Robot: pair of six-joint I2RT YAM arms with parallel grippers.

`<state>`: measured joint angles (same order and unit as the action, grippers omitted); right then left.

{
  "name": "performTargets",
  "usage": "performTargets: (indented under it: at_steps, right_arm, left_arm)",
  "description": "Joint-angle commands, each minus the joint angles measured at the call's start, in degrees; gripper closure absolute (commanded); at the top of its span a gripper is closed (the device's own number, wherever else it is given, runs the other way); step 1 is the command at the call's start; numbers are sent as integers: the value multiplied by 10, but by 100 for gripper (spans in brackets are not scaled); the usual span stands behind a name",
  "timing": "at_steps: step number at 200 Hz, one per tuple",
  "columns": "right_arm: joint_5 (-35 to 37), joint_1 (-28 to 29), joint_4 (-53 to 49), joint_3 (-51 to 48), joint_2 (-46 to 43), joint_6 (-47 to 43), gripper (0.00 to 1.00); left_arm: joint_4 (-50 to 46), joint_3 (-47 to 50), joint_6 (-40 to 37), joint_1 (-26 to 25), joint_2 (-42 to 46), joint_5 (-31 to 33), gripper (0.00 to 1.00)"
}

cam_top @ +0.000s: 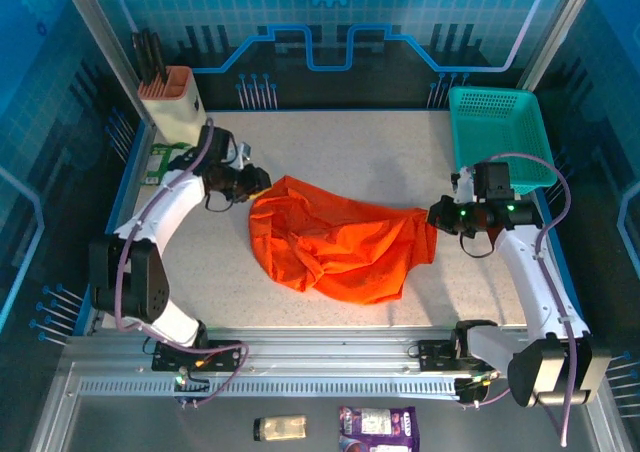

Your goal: Fold the inside-out t-shirt

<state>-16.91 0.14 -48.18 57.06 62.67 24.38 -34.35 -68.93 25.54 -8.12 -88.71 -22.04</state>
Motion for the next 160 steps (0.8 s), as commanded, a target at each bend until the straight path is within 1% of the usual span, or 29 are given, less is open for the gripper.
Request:
performTargets:
  at_steps: [1, 23, 43, 58, 87, 108, 125, 150, 160]
  right_arm:
    - [3, -8, 9, -9, -8, -6, 100]
    - [-2, -7, 12, -15, -8, -2, 100]
    - [-4, -6, 12, -15, -10, -1, 100]
    - [-4, -6, 12, -14, -13, -1, 100]
    - [-4, -3, 6, -10, -21, 0, 100]
    - [-4, -3, 2, -11, -29, 1, 100]
    - [-5, -2, -3, -7, -32, 1, 100]
    - [-2, -3, -9, -3, -38, 0, 100]
    - [-2, -3, -11, -2, -40, 1, 100]
  left_arm:
    - [19, 53, 11, -40, 15, 27, 67]
    - [45, 89, 37, -71, -7, 43, 66]
    - [38, 82, 43, -106, -37, 98, 64]
    - [38, 71, 52, -122, -66, 119, 63]
    - [53, 63, 67, -127, -103, 137, 63]
    - [58, 50, 67, -127, -126, 138, 63]
    - [60, 39, 65, -127, -138, 133, 67]
    - [60, 21, 61, -126, -146, 140, 68]
    - [58, 11, 58, -126, -151, 139, 75]
